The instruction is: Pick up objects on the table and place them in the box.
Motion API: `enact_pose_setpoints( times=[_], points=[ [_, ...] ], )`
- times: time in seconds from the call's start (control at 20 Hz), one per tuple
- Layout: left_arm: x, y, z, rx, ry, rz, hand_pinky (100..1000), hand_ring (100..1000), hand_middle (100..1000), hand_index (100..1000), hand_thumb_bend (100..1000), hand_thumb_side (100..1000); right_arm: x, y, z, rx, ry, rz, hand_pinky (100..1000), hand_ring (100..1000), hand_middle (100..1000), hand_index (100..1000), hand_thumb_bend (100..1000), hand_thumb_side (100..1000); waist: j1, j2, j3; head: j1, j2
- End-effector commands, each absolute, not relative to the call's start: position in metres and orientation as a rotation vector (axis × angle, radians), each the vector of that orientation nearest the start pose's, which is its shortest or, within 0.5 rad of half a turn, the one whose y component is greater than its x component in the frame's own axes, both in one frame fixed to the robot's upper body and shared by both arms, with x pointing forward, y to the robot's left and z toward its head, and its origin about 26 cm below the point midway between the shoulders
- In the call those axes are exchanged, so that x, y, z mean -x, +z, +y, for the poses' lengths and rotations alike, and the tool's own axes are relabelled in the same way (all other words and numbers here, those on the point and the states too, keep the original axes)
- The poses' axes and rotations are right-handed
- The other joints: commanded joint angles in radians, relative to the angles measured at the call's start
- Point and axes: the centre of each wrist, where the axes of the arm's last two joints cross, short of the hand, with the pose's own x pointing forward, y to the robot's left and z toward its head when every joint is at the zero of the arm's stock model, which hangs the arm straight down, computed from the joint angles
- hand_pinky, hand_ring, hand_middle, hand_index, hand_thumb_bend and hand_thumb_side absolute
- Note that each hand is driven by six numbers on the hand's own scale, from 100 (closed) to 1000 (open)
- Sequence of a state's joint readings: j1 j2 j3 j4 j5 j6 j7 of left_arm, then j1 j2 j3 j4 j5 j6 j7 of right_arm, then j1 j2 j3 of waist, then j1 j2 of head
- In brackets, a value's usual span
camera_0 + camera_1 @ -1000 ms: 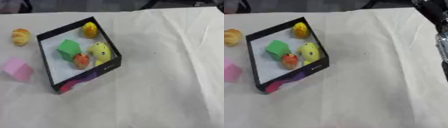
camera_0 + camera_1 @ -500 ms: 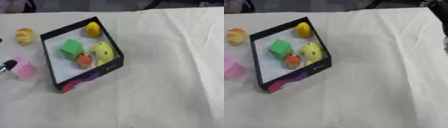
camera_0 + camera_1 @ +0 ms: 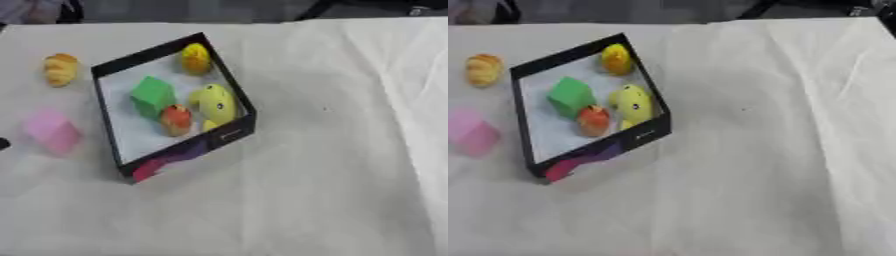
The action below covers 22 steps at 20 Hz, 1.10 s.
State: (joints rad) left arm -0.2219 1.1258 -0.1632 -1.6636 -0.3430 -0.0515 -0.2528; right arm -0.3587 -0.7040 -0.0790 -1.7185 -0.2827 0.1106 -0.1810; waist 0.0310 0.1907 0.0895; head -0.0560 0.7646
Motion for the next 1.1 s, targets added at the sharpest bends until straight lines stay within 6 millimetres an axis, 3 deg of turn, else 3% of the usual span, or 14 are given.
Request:
enact_pose_setpoints(
  times=[0.05, 0.15, 0.35, 0.7, 0.85, 1.0, 1.1],
  points=[
    [-0.309, 0.239, 0.418, -0.928, -1.542, -1.305, 909, 902, 815, 860, 555, 431, -0.329, 0.234, -0.373, 0.475, 0.2, -2.01, 917, 741, 700, 836, 100, 565, -0.007, -0.04, 0.0, -0.002, 0.005],
    [-0.311, 0.248, 0.418, -0.915, -1.583, -1.309, 910, 899, 811, 850, 564, 391, -0.329, 0.232, -0.374, 0.477, 0.2, -2.002, 917, 741, 700, 836, 100, 566, -0.009, -0.043, 0.001, -0.006, 0.005],
    [-0.314, 0.267, 0.415, -0.896, -1.672, -1.318, 911, 890, 797, 840, 507, 125, -0.33, 0.23, -0.376, 0.477, 0.197, -1.992, 916, 739, 697, 834, 100, 566, -0.011, -0.046, 0.003, -0.01, 0.005],
    [-0.313, 0.284, 0.388, -0.829, -1.852, -1.31, 903, 881, 793, 845, 533, 100, -0.33, 0.228, -0.376, 0.472, 0.186, -1.986, 916, 737, 694, 825, 100, 566, -0.017, -0.047, -0.003, -0.014, 0.005],
    [-0.311, 0.288, 0.379, -0.807, -1.907, -1.28, 901, 881, 796, 849, 591, 163, -0.33, 0.228, -0.376, 0.471, 0.184, -1.984, 915, 736, 693, 822, 100, 567, -0.017, -0.047, -0.005, -0.012, 0.005],
    [-0.313, 0.293, 0.377, -0.79, -1.917, -1.211, 912, 888, 797, 852, 742, 474, -0.33, 0.228, -0.377, 0.473, 0.183, -1.982, 915, 735, 692, 820, 100, 567, -0.016, -0.045, -0.004, -0.007, 0.005],
    [-0.314, 0.299, 0.378, -0.779, -1.89, -1.144, 911, 895, 796, 849, 792, 530, -0.33, 0.227, -0.378, 0.477, 0.181, -1.98, 915, 735, 692, 820, 100, 568, -0.015, -0.044, -0.003, -0.005, 0.005]
  ],
)
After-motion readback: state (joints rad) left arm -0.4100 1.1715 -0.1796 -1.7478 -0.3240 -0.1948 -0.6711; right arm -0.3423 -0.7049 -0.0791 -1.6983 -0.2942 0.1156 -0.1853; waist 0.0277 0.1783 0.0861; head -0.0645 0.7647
